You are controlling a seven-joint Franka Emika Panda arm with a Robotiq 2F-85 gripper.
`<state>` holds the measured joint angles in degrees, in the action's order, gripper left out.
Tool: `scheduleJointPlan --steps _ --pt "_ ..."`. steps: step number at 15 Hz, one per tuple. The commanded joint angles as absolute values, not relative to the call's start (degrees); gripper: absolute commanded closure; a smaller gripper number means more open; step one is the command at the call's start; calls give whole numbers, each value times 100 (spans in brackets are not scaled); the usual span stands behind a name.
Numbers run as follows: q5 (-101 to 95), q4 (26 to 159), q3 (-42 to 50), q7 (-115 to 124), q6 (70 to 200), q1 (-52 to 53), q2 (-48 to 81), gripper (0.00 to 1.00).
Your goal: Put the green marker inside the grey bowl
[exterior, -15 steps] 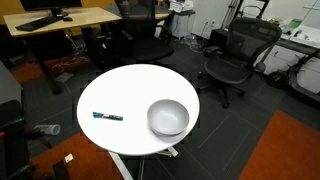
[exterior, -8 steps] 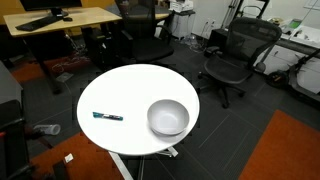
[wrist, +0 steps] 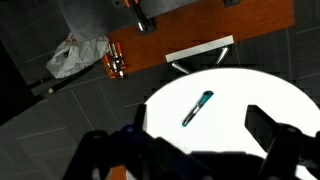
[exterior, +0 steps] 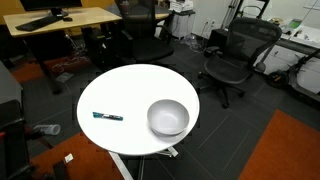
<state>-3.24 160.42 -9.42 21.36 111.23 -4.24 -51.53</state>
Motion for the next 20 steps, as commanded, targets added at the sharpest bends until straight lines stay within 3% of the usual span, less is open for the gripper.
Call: scheduleJointPlan --steps 1,10,20 --pt "-288 16029 -947 2529 11730 -659 -4567 0" --pt "-389 15860 -933 3236 13381 -1125 -2857 0" --pt "-705 15322 -765 3992 14387 -1236 -1026 0"
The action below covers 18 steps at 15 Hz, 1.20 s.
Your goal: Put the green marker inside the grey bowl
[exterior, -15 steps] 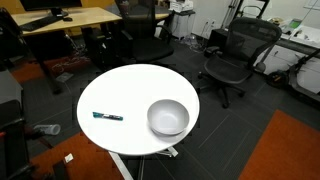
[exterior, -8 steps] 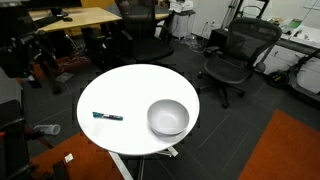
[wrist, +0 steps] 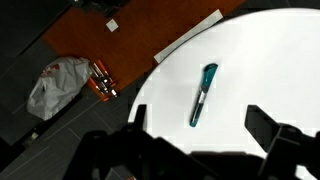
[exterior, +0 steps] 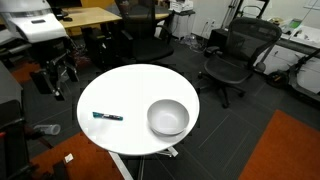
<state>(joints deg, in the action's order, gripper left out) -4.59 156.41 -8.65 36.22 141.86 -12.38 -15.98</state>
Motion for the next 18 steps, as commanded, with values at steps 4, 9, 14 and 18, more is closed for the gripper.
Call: scheduleJointPlan --steps 4,9,14,18 --pt "-1025 15044 -544 4448 14602 -1132 -436 0" --pt "-1060 14726 -184 4700 14750 -857 206 0" --pt "-892 14507 142 4641 15182 -549 720 0" --pt "-873 14327 385 4618 15468 -314 1132 0"
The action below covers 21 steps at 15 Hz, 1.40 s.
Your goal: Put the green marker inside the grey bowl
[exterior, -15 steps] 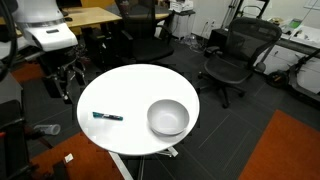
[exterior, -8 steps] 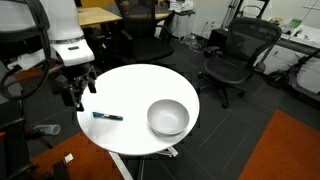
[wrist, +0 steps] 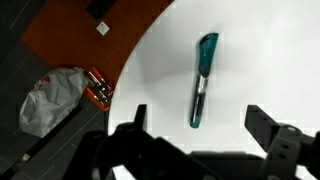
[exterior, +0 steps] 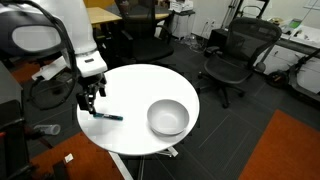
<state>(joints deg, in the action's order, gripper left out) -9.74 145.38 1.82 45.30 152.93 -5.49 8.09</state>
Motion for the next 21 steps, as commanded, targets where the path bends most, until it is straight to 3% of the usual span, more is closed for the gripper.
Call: scheduleJointPlan --steps 1,21 --pt "-838 14283 431 4579 15508 -265 1223 0" --pt "421 13605 693 3741 16095 -66 2592 0"
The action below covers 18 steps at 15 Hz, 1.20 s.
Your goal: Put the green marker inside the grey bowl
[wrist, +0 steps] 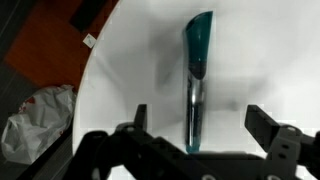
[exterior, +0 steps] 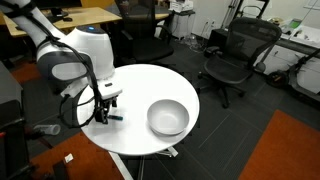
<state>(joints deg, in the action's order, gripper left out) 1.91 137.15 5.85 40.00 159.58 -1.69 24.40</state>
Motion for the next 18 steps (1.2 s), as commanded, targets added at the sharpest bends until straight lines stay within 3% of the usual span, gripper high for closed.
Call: scheduleJointPlan --steps 1,4,6,14,16,18 --pt "438 13583 709 3711 16099 -56 2629 0" --pt "473 13528 721 3697 16101 -61 2726 0" --pt "489 13498 724 3693 16118 -60 2784 26" --pt "552 13380 727 3702 16113 -14 2847 88" --pt "571 13362 731 3699 16105 -2 2853 100" --pt "580 13409 721 3685 16057 -1 2730 95"
